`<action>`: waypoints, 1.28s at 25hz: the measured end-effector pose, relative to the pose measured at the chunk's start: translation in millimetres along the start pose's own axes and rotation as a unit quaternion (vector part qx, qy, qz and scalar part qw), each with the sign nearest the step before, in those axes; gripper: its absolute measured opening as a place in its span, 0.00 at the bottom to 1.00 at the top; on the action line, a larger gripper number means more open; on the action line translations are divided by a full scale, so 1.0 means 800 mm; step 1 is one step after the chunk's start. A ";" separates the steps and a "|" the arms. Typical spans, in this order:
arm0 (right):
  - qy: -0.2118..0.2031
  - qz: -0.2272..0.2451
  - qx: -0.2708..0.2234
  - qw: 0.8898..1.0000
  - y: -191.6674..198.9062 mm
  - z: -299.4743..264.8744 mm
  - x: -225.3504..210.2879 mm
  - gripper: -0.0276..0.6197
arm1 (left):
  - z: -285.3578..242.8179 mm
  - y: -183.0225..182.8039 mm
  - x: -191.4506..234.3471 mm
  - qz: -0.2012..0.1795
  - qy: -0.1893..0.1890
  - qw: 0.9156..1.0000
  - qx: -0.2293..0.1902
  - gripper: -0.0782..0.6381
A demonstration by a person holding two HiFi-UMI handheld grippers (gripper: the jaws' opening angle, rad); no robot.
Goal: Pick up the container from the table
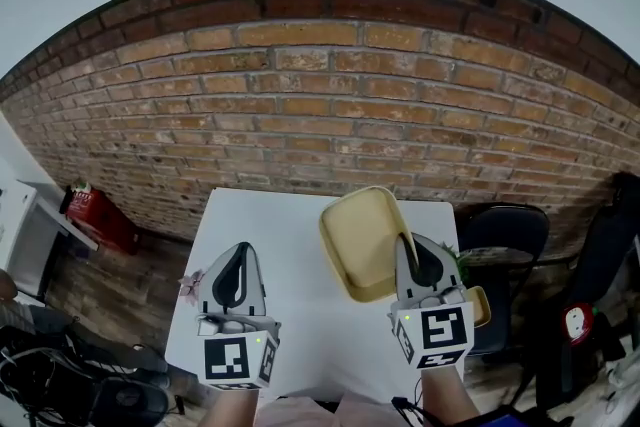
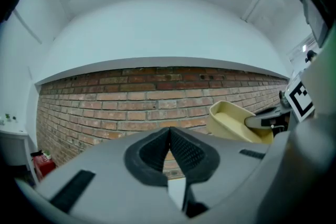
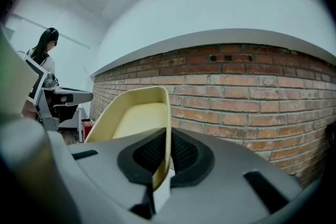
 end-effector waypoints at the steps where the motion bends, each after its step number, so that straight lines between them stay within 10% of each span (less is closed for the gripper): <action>1: 0.002 0.001 -0.005 1.000 -0.004 0.001 -0.001 0.05 | 0.000 -0.003 0.000 -0.001 0.000 1.000 -0.001 0.12; 32: 0.030 0.015 -0.059 0.998 -0.042 0.016 -0.015 0.05 | -0.014 -0.028 -0.012 -0.004 0.017 0.999 -0.029 0.12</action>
Point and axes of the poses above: the fingertips, and each gripper's own axes: z backward along the fingers, x to its left, y out of its underside, the point moved 7 cm from there along z, backward along the fingers, and after that the axes turned 8 degrees about y, right-handed, at the moved point
